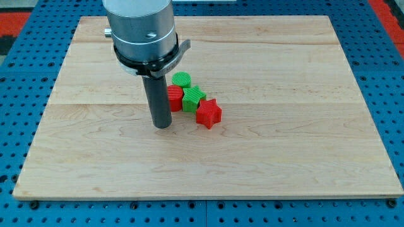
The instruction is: Separate the red blocks from the green blocks
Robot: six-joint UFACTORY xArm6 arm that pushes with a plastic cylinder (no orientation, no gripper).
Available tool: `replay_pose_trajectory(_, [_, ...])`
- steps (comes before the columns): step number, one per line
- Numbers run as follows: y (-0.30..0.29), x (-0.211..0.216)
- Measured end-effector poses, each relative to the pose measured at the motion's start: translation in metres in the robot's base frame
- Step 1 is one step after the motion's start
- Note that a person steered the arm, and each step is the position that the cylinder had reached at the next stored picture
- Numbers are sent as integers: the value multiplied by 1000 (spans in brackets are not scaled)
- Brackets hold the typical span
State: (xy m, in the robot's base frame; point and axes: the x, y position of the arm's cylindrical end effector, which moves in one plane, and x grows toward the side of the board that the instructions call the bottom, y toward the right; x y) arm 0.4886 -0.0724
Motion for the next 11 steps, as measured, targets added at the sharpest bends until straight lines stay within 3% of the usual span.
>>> replay_pose_trajectory(3, [-7,0])
replay_pose_trajectory(5, [-20,-59])
replay_pose_trajectory(6, [8,-66])
replay_pose_trajectory(8, [60,-17])
replay_pose_trajectory(11, [158,-2])
